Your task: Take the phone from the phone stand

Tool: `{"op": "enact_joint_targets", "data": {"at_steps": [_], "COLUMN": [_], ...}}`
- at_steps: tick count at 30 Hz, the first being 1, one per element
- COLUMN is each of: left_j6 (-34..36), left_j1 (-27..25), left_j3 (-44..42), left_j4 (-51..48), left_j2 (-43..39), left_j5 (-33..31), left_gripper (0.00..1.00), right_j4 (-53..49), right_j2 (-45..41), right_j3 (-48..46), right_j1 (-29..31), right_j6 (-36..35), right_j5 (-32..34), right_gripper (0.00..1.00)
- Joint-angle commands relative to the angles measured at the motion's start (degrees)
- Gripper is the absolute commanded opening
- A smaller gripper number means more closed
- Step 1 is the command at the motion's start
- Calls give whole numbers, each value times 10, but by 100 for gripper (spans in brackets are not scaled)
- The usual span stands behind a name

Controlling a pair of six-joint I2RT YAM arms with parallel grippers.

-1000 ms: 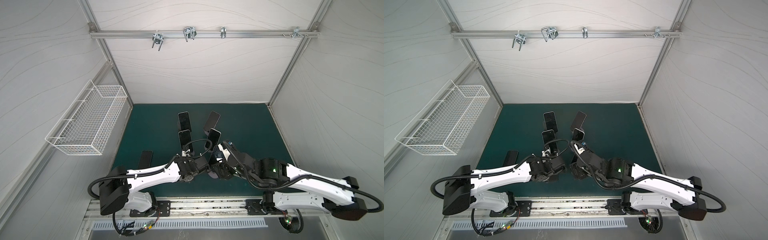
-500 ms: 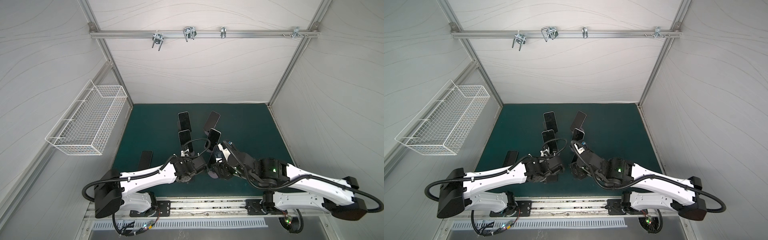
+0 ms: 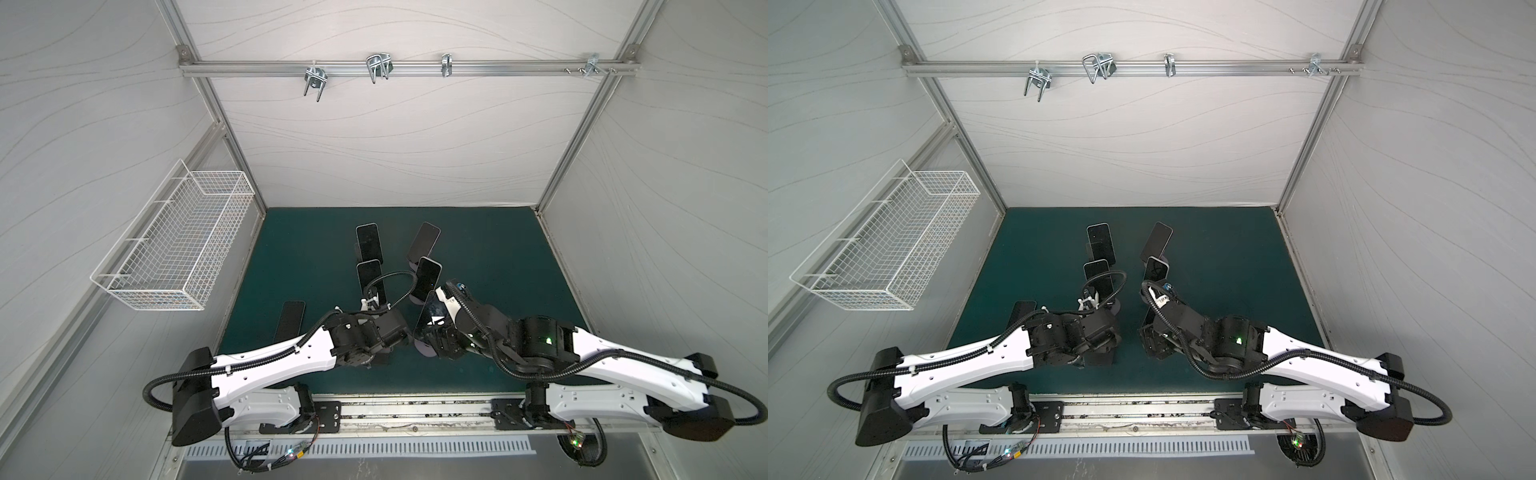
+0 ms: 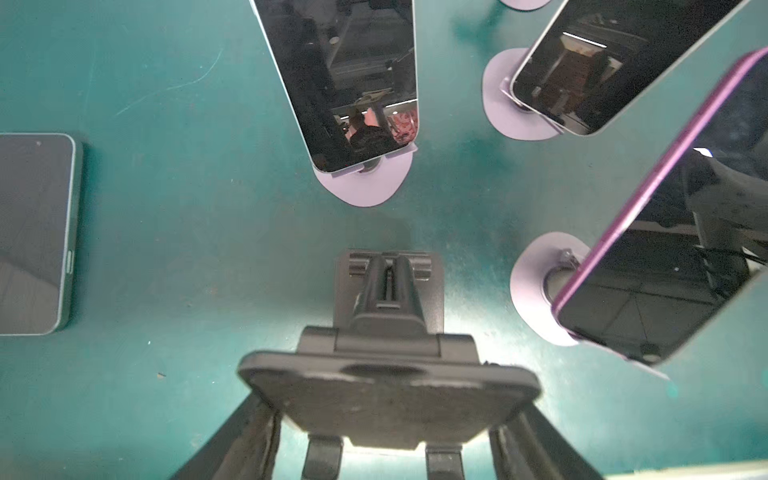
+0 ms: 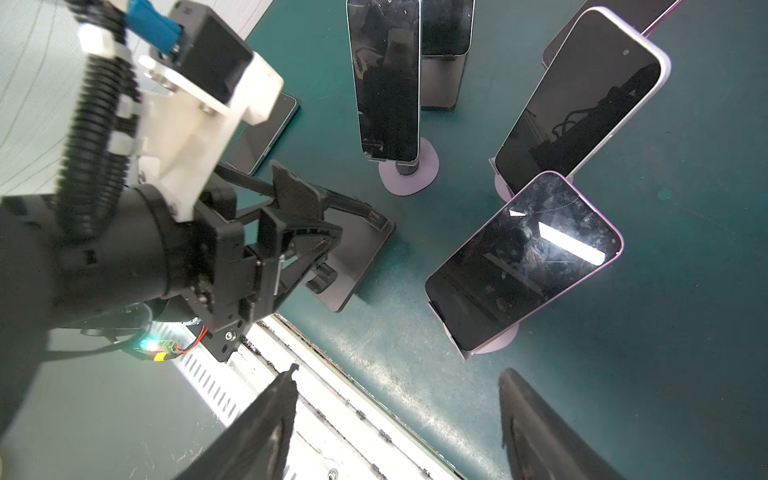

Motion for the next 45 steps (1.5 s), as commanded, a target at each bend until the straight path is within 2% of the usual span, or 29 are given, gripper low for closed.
{"op": "enact_joint_targets", "data": {"at_steps": [1, 25, 41, 45], "left_j6": [18, 92, 93, 77], "left_j1": [-3, -3, -2, 3], "left_j3": [31, 96, 168, 164], "left_j4": [-27, -54, -95, -104], "left_j2": [-27, -98, -118, -124], "left_j5": [1, -4, -72, -96], "left_gripper": [61, 59, 56, 56], "right_j4": [6, 25, 27, 28], "right_j2": [-1, 9, 13, 12], "right_j3": [5, 12, 30, 26], "right_j1": [-2, -12, -30, -39], "right_j6": [8, -11, -35, -36], "right_j5": [-3, -12, -27, -34], "right_gripper": [77, 77, 77, 77]}}
